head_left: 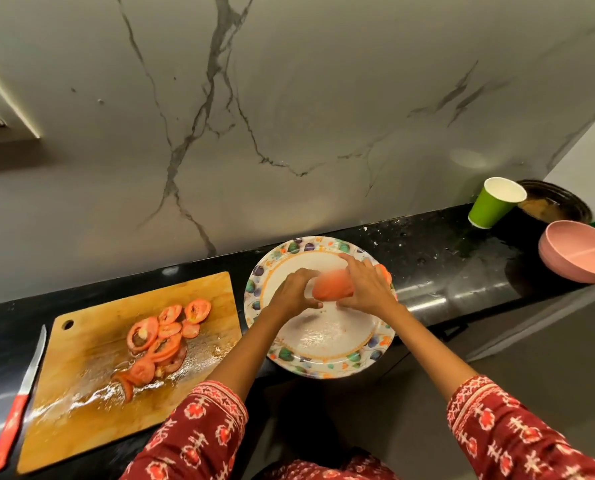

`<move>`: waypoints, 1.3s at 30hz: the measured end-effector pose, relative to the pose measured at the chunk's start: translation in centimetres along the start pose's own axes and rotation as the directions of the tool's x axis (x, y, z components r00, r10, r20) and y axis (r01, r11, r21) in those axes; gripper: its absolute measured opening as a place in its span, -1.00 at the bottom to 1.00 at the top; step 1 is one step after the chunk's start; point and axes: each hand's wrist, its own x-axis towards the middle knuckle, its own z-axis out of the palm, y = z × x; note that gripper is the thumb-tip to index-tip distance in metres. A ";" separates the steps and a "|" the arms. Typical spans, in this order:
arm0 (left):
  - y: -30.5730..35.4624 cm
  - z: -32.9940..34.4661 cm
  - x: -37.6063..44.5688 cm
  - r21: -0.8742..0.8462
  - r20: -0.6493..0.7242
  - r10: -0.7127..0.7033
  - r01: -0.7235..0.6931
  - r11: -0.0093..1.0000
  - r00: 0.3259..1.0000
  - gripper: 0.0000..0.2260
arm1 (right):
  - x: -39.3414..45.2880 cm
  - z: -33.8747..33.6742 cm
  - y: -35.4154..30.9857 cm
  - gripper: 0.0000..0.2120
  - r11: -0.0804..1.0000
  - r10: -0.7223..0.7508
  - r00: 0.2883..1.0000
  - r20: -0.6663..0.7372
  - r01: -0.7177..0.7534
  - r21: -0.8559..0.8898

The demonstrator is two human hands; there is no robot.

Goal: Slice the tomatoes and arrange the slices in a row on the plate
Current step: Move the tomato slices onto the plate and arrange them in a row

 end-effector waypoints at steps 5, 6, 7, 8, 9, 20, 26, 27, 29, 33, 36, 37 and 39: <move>0.8 0.5 2.3 0.104 0.096 -0.001 -0.009 0.995 0.995 -0.33 | -0.3 0.6 0.7 -0.11 0.998 0.001 0.999 -0.032 0.000 0.061; 0.9 0.6 2.6 0.106 0.100 -0.004 -0.006 0.994 0.995 -0.34 | -0.3 0.7 0.8 -0.12 0.998 0.001 0.999 -0.039 0.001 0.070; 0.9 0.7 2.9 0.110 0.098 -0.007 -0.004 0.994 0.995 -0.34 | -0.2 0.9 0.9 -0.12 0.997 -0.003 0.999 -0.044 0.006 0.082; 1.0 0.7 3.0 0.115 0.095 -0.006 -0.005 0.993 0.995 -0.35 | -0.2 1.0 0.9 -0.12 0.996 -0.010 0.999 -0.051 0.015 0.092; 1.0 0.8 3.1 0.124 0.094 -0.002 -0.010 0.992 0.996 -0.36 | -0.2 1.2 0.9 -0.12 0.995 -0.019 0.998 -0.062 0.025 0.098; 1.7 1.4 3.4 0.218 0.059 -0.015 0.001 0.976 0.998 -0.36 | 0.9 1.0 1.0 -0.15 0.989 -0.024 0.999 -0.042 0.030 0.147; 2.0 1.5 3.6 0.153 0.022 -0.062 0.058 0.987 0.998 -0.37 | 1.3 0.7 1.4 -0.13 0.995 -0.053 0.998 0.043 0.049 0.083; 2.0 1.4 3.5 0.144 0.022 -0.059 0.055 0.988 0.998 -0.36 | 1.5 0.7 1.4 -0.13 0.995 -0.065 0.996 0.054 0.061 0.076; 1.8 1.4 3.4 0.134 0.019 -0.052 0.049 0.990 0.998 -0.35 | 1.7 0.5 1.2 -0.13 0.994 -0.080 0.994 0.079 0.073 0.082; 1.8 1.4 3.3 0.120 0.013 -0.046 0.044 0.992 0.999 -0.34 | 1.9 0.5 1.3 -0.14 0.992 -0.087 0.993 0.080 0.079 0.101; 1.6 1.5 3.2 0.098 0.002 -0.051 0.051 0.994 0.999 -0.33 | 2.0 0.5 1.5 -0.11 0.992 -0.093 0.993 0.077 0.086 0.087; 1.5 1.5 3.1 0.088 -0.003 -0.058 0.058 0.994 0.998 -0.33 | 2.0 0.5 1.4 -0.11 0.992 -0.096 0.992 0.087 0.089 0.084; 1.3 1.5 3.1 0.074 -0.011 -0.071 0.072 0.995 0.997 -0.33 | 2.3 0.5 1.2 -0.12 0.992 -0.100 0.990 0.102 0.092 0.085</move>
